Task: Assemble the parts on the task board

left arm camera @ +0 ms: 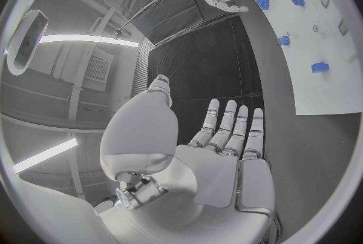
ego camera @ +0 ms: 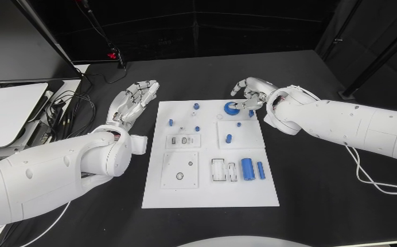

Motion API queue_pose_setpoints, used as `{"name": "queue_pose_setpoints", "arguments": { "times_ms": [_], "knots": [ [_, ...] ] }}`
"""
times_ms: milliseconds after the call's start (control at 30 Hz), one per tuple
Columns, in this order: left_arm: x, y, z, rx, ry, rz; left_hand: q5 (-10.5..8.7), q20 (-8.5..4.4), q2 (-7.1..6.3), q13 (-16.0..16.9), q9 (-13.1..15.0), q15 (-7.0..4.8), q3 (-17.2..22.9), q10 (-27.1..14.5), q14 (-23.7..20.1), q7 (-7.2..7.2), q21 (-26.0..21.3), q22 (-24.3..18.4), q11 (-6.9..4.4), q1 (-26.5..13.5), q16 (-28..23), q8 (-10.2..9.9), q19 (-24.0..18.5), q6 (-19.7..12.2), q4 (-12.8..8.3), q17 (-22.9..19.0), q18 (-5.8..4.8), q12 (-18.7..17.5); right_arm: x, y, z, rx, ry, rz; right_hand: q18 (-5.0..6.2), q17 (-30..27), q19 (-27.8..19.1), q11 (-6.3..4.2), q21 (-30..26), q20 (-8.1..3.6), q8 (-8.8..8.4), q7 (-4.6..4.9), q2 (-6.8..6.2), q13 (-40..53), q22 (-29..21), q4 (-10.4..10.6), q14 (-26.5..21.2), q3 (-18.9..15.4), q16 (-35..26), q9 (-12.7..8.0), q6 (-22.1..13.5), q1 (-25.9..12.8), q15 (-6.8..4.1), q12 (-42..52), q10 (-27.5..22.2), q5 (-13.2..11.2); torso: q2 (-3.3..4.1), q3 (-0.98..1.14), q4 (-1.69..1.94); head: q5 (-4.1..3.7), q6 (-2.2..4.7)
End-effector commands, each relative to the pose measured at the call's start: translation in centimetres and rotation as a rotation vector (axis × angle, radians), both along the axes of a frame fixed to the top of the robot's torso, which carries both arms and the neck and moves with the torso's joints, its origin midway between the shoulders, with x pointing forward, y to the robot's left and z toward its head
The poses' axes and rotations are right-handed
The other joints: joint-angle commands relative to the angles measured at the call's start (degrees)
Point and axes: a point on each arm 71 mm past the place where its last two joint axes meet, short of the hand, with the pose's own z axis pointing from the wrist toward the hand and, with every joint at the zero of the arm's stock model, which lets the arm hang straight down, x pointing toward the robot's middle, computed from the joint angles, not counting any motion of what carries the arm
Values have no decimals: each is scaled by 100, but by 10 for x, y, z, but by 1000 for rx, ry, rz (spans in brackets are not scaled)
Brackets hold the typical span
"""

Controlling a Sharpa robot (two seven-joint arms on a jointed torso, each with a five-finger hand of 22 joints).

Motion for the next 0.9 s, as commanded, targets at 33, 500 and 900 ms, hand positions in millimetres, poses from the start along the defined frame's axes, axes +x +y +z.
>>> {"name": "queue_pose_setpoints", "arguments": {
  "times_ms": [33, 500, 900],
  "knots": [
    [-6, 1, 21, -73, -291, -18, 35, 22, 68, -6, -8, 26, 34, -6, -2, 825, 20, 4, 44, -2, 33, 25, -12, 16, 5, 9, -23, 38, 1, -1, -7, -88, 30, -12, -39, 1506, 586, 56, 18, 51, 81, 72, -4, 1506, 1506, 2, 596, 47, 14, 25, 15, 62, 39, 14, 596, -6, 0, -1, 4, 17, -14],
    [-5, 1, 21, -72, -291, -16, 50, 24, 93, -7, -8, 33, 44, -6, -1, 829, 26, 9, 50, -2, 41, 28, -12, 16, 5, 9, -29, 44, 5, 1, -14, -117, 42, -32, -39, 1506, 586, 79, 18, 64, 177, 99, 8, 1506, 1506, -10, 596, 111, 14, 52, 53, 137, 50, 14, 596, -30, -3, -4, -4, 60, -40],
    [-5, 2, 20, -71, -291, -16, 53, 24, 109, -7, -9, 37, 48, -6, 0, 831, 31, 13, 52, -8, 45, 29, -11, 16, 5, 9, -32, 48, 7, 3, -15, -121, 40, -40, -39, 1506, 586, 91, 18, 72, 181, 112, 55, 1506, 1506, -11, 596, 158, 14, 43, 63, 175, 57, 14, 596, -49, -3, -6, 2, 66, -47]
  ]
}}
